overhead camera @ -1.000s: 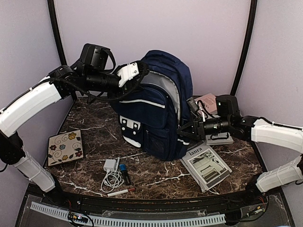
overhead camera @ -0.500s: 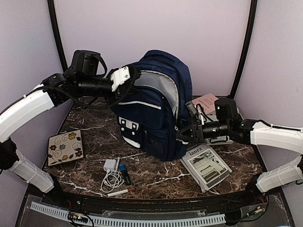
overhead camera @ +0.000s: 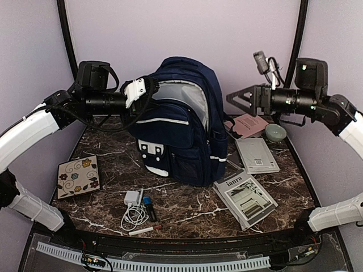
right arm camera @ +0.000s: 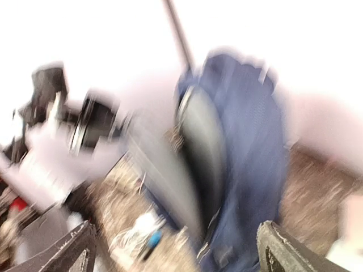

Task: Pack the student bag
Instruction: Pass from the left arm to the right

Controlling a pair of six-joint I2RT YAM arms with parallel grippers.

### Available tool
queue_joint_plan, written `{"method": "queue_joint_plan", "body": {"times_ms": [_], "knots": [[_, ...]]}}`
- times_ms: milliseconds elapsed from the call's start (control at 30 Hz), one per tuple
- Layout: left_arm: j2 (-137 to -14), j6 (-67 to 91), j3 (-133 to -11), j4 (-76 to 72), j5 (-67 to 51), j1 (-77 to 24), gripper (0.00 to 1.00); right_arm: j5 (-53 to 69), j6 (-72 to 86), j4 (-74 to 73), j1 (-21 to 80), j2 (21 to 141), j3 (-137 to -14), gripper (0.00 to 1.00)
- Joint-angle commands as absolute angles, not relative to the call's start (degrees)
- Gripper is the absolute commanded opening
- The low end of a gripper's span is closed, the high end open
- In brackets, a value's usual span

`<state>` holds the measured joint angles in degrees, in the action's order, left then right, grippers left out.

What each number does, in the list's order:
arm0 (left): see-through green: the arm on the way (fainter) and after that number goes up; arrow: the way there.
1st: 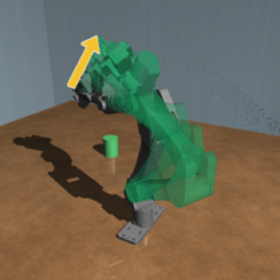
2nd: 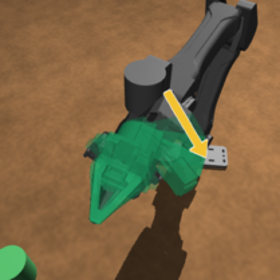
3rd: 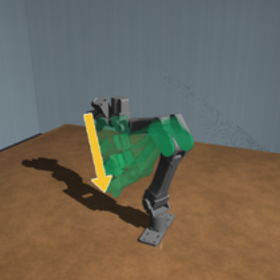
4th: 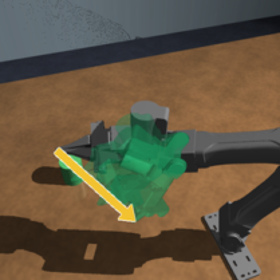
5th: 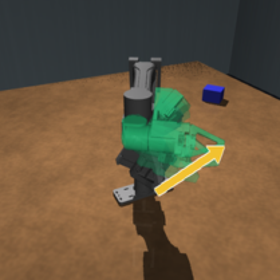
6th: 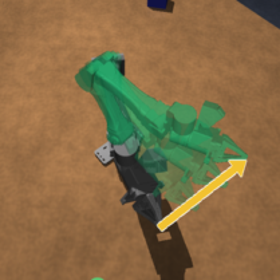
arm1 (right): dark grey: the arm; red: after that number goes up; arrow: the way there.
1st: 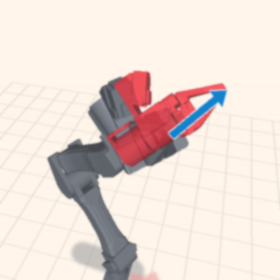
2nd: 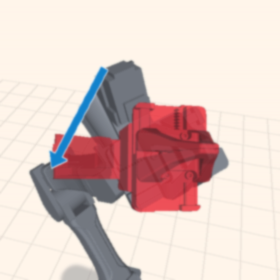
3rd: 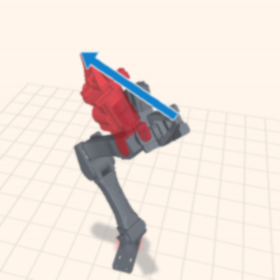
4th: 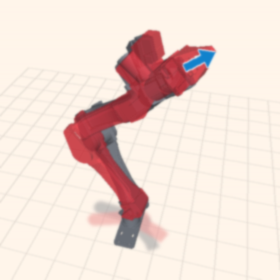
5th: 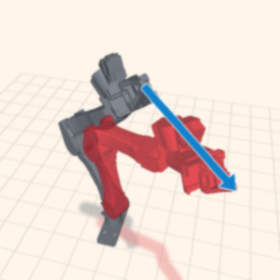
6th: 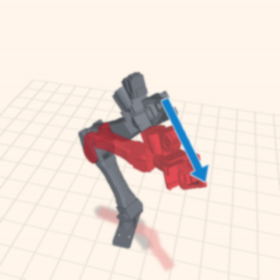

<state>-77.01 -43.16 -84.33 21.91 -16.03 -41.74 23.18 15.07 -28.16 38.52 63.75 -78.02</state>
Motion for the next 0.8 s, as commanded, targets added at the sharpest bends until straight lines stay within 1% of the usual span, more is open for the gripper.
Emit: {"method": "queue_joint_plan", "body": {"times_ms": [0, 200, 300, 400, 433, 467, 533, 567, 600, 633, 767], "knots": [[-74.3, -43.7, -84.5, 17.2, -20.2, -41.7, 0.00, 5.2, 10.4, -32.0, 38.5, 75.2, -92.3, 1.00], [-73.9, -43.7, -84.2, 18.5, -20.0, -41.7, 0.00, 9.5, 3.8, -40.5, 39.5, 96.9, -116.4, 1.00], [-74.0, -44.1, -83.9, 19.3, -20.1, -41.7, 0.00, 11.6, 1.5, -42.2, 40.3, 101.5, -120.2, 1.00], [-73.9, -44.3, -83.1, 19.1, -20.3, -41.7, 0.00, 11.7, -0.4, -41.8, 41.1, 102.9, -118.7, 0.99], [-74.0, -44.5, -82.9, 19.0, -20.4, -41.7, 0.00, 11.3, -0.6, -41.6, 41.2, 103.1, -117.7, 0.94], [-74.0, -44.6, -82.9, 19.0, -20.5, -41.7, 0.00, 11.0, -0.6, -41.8, 41.2, 103.4, -117.0, 0.83], [-73.9, -44.6, -82.9, 19.1, -20.4, -41.7, 0.00, 11.5, -0.3, -42.8, 41.2, 103.8, -116.7, 0.48], [-73.6, -44.7, -82.9, 19.0, -20.4, -41.8, 0.00, 12.0, 0.1, -43.1, 41.2, 103.8, -116.8, 0.32], [-73.4, -44.8, -82.7, 18.8, -20.3, -41.7, 0.00, 12.5, 0.6, -43.0, 41.1, 103.4, -116.8, 0.10], [-73.1, -44.8, -82.5, 18.4, -19.9, -41.7, 0.00, 12.3, 1.9, -42.6, 41.1, 102.8, -116.5, 0.00], [-71.9, -43.0, -81.2, 14.3, -16.2, -41.7, 0.00, 11.8, 8.6, -36.3, 40.6, 98.9, -112.4, 0.00]]}}
